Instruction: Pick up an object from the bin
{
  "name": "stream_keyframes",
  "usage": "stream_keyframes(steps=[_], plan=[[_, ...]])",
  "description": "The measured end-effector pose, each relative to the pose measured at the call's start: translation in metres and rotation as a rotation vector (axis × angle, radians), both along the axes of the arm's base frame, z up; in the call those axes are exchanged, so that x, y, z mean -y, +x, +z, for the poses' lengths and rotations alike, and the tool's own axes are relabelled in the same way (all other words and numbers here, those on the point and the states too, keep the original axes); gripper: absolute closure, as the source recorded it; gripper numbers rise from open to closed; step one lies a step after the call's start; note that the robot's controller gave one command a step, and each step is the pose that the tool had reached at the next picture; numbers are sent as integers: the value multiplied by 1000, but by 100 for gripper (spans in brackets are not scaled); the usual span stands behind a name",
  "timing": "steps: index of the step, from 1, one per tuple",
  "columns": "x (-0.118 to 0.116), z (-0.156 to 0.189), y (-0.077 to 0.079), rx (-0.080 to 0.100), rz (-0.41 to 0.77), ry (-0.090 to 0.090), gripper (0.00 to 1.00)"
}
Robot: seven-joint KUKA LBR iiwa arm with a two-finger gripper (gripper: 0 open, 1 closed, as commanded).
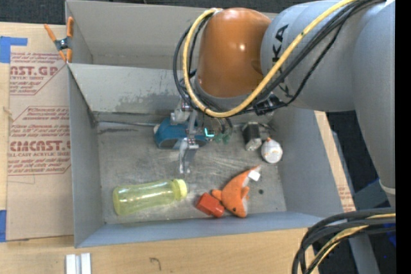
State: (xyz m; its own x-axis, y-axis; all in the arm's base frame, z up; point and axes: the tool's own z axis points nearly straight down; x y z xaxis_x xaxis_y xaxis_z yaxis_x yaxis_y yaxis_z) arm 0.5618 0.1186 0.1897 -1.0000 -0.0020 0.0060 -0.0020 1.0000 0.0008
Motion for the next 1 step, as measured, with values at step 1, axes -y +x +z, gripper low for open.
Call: stream_keyframes(steps=[1], plan=[[0, 4, 2, 7, -1, 1, 0]])
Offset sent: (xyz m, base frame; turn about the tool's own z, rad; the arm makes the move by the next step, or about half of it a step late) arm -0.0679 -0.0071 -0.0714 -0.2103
